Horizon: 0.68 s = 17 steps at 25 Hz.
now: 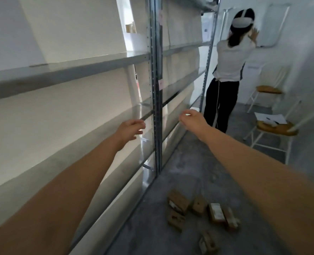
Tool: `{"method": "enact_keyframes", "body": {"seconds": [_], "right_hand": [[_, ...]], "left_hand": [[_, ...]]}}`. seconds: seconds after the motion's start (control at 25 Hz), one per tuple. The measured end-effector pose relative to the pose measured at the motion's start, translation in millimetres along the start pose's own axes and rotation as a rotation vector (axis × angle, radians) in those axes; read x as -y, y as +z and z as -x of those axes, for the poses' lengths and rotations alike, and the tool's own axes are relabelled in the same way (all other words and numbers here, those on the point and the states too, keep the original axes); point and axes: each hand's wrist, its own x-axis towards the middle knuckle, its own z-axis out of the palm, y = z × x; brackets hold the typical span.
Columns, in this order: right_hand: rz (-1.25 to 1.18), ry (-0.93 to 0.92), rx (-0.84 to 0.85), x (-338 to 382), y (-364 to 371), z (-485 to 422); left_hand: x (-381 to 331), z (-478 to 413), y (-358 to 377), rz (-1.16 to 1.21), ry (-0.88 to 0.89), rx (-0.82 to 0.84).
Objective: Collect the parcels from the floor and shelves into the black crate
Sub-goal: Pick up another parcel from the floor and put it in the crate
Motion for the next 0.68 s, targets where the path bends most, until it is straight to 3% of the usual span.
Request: {"method": "enact_keyframes", "body": {"seconds": [0.36, 0.68], "right_hand": [[0.072, 0.232, -0.32, -59.9, -56.1, 35.4], [0.183, 0.241, -0.303, -92.1, -111.8, 44.9]], "left_hand": [[5.9, -58.0, 88.1, -0.018, 0.042, 0.326], [0.0, -69.5, 167.0, -0.086, 0.101, 0.416]]}}
